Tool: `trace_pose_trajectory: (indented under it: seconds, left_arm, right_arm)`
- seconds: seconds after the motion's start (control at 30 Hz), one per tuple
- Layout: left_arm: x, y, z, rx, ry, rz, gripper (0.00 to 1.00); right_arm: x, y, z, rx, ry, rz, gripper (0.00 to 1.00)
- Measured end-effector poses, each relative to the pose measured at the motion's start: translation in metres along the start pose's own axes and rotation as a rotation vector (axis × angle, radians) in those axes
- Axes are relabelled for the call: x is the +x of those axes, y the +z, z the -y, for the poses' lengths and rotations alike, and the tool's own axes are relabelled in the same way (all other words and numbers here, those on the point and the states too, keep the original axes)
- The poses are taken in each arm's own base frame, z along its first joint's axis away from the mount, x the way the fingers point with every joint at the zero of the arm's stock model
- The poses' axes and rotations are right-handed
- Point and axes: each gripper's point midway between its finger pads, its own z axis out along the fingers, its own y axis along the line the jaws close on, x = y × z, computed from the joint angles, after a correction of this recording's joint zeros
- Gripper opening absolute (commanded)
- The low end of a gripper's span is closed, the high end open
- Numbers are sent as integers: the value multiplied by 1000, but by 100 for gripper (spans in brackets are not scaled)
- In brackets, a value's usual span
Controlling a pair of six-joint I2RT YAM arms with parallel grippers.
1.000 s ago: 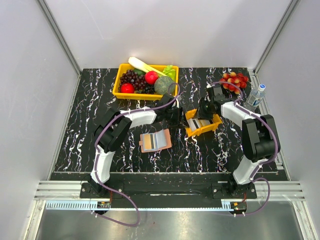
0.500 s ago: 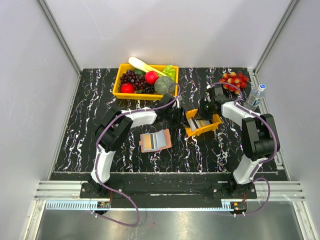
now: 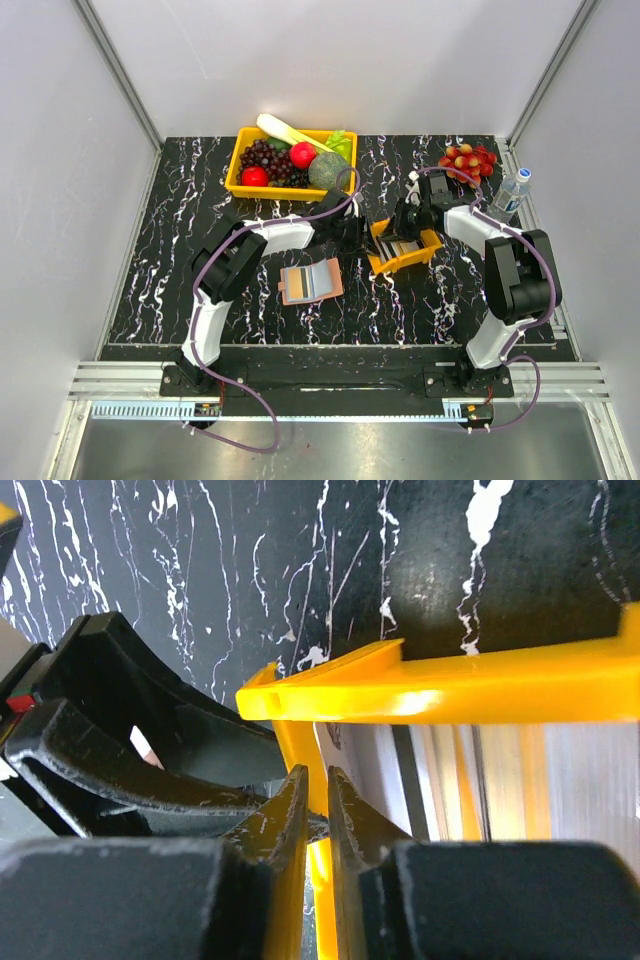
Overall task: Put the credit cards into the card holder
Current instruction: Pick up the credit card from the storage box.
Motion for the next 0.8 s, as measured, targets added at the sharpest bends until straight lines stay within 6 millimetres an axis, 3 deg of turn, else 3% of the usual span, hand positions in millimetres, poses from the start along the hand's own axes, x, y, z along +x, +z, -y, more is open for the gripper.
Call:
trace_pose_trajectory:
  seconds: [0.17, 0.8]
  left_arm:
    - [-4, 0, 4, 15, -10, 15, 24]
    - [6, -8, -3, 0, -13, 13, 4]
  right_arm:
    - [7, 0, -5, -37, 6, -28, 19]
    - [16, 0, 2, 8, 21, -52, 24]
